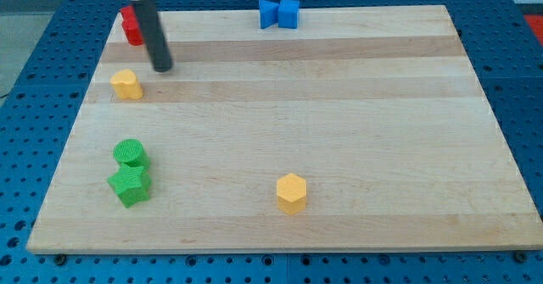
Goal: Push the yellow heart towards the center
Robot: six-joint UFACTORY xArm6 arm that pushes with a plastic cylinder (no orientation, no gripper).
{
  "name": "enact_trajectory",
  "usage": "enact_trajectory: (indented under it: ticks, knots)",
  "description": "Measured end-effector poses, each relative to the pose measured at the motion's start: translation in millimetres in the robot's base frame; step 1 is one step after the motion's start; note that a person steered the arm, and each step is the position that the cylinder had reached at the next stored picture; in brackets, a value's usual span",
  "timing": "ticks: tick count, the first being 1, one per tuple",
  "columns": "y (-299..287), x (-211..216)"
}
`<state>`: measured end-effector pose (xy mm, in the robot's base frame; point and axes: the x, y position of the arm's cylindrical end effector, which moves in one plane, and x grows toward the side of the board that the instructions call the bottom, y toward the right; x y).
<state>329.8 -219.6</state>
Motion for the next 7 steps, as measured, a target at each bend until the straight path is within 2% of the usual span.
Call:
enact_trajectory:
  ticks: [1, 2, 5, 6, 7]
  knots:
    - [-69, 10]
    - [-84, 28]
    - [124, 42]
    - [92, 18]
    - [14, 10]
